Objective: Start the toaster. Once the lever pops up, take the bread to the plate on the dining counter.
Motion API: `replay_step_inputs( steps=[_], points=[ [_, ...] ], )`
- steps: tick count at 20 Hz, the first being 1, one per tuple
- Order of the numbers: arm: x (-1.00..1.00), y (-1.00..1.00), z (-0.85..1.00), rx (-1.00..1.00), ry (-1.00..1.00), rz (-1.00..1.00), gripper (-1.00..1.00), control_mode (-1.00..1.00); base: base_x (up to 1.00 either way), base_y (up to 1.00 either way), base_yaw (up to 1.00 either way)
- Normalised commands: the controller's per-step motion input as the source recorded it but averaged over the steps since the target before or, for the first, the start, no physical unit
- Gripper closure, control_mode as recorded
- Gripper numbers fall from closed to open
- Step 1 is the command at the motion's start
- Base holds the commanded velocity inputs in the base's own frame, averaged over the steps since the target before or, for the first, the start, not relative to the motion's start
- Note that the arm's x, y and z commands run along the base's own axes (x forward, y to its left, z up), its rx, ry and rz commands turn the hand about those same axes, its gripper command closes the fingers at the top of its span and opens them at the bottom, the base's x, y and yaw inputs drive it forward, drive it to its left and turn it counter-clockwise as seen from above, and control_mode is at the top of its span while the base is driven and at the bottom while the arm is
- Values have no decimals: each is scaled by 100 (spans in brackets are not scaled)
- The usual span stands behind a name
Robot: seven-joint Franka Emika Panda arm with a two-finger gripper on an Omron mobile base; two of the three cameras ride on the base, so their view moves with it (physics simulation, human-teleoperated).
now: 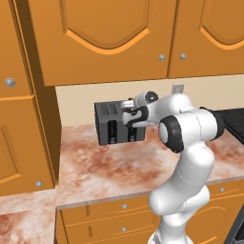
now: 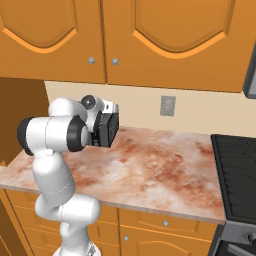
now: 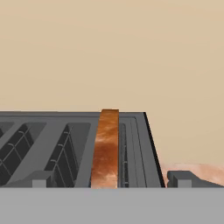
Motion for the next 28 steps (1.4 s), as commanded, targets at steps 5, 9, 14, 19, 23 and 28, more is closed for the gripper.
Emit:
replay_step_inputs(
  steps=[5,9,14,19,23,28],
  points=[
    [14,0,0,0,0,0,-100,-100,0,0,0],
    [11,0,0,0,0,0,-100,-100,0,0,0],
    [10,0,0,0,0,0,-100,-100,0,0,0],
    [3,1,-3,0,1,0,-100,-100,0,0,0],
    [0,0,-6,0,5,0,-100,-100,0,0,0],
    [0,0,-7,0,4,0,-100,-100,0,0,0]
  ],
)
